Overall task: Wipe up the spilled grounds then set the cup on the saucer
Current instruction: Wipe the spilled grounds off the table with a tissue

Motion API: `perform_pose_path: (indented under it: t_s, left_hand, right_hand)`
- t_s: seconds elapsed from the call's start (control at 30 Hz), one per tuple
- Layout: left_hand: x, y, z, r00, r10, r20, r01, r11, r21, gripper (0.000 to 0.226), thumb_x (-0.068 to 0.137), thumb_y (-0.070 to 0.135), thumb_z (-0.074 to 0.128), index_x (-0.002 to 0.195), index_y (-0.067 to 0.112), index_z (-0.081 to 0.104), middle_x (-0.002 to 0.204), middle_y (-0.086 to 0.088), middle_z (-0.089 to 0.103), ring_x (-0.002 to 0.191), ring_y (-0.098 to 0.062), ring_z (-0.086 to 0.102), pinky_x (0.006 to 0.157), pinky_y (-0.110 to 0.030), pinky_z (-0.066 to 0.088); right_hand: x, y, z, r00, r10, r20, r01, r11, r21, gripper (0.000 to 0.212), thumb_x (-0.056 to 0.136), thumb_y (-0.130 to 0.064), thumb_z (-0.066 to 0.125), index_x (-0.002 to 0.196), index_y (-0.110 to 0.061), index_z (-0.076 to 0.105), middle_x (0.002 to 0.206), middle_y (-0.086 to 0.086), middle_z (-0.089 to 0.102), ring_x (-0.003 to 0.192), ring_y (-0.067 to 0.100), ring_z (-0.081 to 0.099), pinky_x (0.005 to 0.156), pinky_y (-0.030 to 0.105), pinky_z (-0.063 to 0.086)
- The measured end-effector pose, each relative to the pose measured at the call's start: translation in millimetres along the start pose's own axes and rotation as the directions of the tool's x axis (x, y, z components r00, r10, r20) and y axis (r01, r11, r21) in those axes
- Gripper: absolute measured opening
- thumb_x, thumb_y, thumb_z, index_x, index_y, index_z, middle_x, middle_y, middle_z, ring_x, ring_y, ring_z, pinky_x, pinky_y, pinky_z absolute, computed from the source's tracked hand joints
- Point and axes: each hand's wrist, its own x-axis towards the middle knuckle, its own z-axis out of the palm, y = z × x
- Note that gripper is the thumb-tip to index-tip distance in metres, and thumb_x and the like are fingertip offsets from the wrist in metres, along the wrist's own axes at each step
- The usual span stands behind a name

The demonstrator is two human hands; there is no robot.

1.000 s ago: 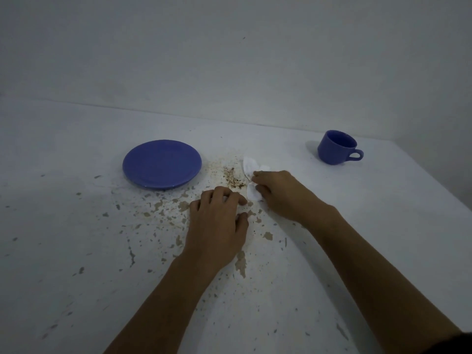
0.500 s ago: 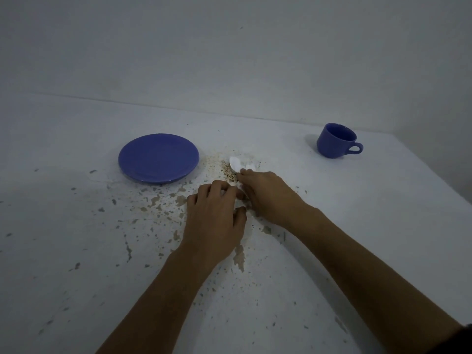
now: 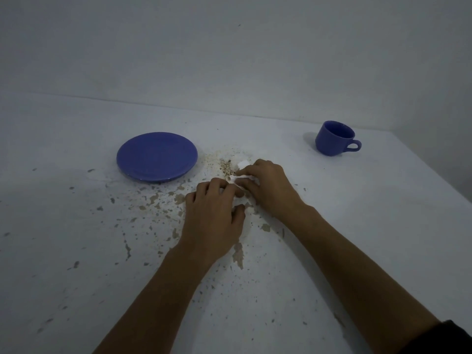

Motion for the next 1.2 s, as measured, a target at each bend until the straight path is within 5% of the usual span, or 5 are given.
perform_pose_path:
  t_s: [0.23, 0.4, 0.87, 1.07, 1.2]
  left_hand:
    - [-0.4, 0.8, -2.1, 1.0, 0.006, 0.011, -0.005, 1.0, -0.024, 0.027, 0.089, 0.036, 0.05, 0.114, 0.03, 0.058, 0.124, 0.004, 0.054, 0.115, -0.019, 0.046, 0.094, -0.037, 0.036]
    - [-1.0, 1.0, -2.4, 1.0, 0.001, 0.008, -0.001, 1.0, -0.02, 0.027, 0.089, 0.035, 0.05, 0.114, 0.03, 0.058, 0.124, 0.004, 0.054, 0.115, -0.019, 0.046, 0.094, -0.037, 0.035]
    - [0.5, 0.7, -8.7, 0.996, -0.087, 0.005, 0.087, 0.996, -0.004, 0.027, 0.092, 0.034, 0.047, 0.116, 0.028, 0.058, 0.126, 0.004, 0.055, 0.117, -0.018, 0.046, 0.099, -0.037, 0.032]
    - [2.2, -2.8, -8.9, 0.985, -0.173, -0.024, 0.174, 0.983, 0.051, 0.025, 0.093, 0.023, 0.045, 0.116, 0.026, 0.056, 0.128, -0.001, 0.052, 0.121, -0.023, 0.044, 0.1, -0.039, 0.033]
    - [2.3, -5.3, -10.6, 0.985, -0.165, -0.045, 0.167, 0.986, 0.028, 0.025, 0.091, 0.019, 0.047, 0.113, 0.027, 0.057, 0.124, 0.0, 0.053, 0.118, -0.023, 0.046, 0.098, -0.039, 0.035]
  right_hand:
    - [21.5, 18.7, -0.3, 0.984, 0.164, -0.068, -0.173, 0.973, -0.153, 0.024, 0.093, -0.022, 0.055, 0.089, -0.005, 0.072, 0.095, 0.015, 0.07, 0.091, 0.033, 0.06, 0.08, 0.04, 0.047]
    - [-0.6, 4.2, -3.9, 0.99, -0.122, 0.069, 0.13, 0.984, -0.124, 0.028, 0.089, -0.001, 0.055, 0.115, 0.001, 0.065, 0.112, 0.022, 0.069, 0.102, 0.037, 0.062, 0.089, 0.042, 0.05]
    - [21.4, 6.1, 3.6, 0.996, -0.089, 0.023, 0.091, 0.989, -0.119, 0.026, 0.069, 0.015, 0.055, 0.071, -0.01, 0.062, 0.063, 0.015, 0.062, 0.062, 0.03, 0.058, 0.058, 0.032, 0.038]
    - [19.4, -6.6, 3.6, 0.954, -0.254, 0.156, 0.271, 0.957, -0.1, 0.02, 0.079, 0.003, 0.059, 0.094, -0.002, 0.071, 0.09, 0.018, 0.074, 0.08, 0.032, 0.069, 0.072, 0.042, 0.056]
    - [28.7, 13.7, 1.9, 0.992, -0.104, 0.076, 0.118, 0.969, -0.217, 0.029, 0.076, 0.012, 0.056, 0.097, -0.004, 0.068, 0.091, 0.019, 0.071, 0.084, 0.034, 0.066, 0.066, 0.031, 0.043]
